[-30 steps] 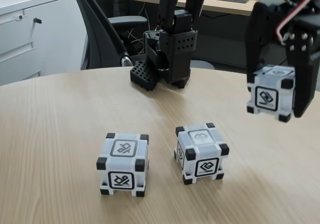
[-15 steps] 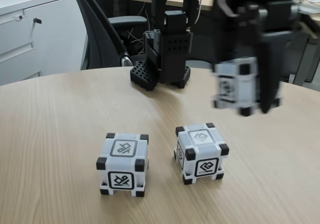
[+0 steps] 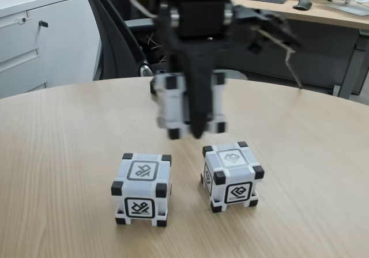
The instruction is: Stack cubes from left to right.
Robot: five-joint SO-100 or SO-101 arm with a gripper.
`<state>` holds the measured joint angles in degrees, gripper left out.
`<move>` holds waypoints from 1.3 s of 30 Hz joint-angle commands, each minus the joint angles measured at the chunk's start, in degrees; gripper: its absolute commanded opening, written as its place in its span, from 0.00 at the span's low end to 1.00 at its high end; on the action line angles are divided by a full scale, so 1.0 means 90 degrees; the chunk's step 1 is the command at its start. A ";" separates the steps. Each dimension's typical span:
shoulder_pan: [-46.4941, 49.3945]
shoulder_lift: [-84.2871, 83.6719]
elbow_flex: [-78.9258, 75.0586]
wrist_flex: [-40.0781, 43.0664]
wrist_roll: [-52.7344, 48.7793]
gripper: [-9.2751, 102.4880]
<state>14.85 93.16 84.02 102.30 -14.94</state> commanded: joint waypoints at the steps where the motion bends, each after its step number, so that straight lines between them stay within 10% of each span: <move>1: 0.0361 0.0312 -0.0039 -0.0029 -0.0107 0.08; 39: 0.1133 -0.0605 -0.0146 -0.0703 -0.0254 0.08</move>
<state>24.61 87.89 84.02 96.94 -17.23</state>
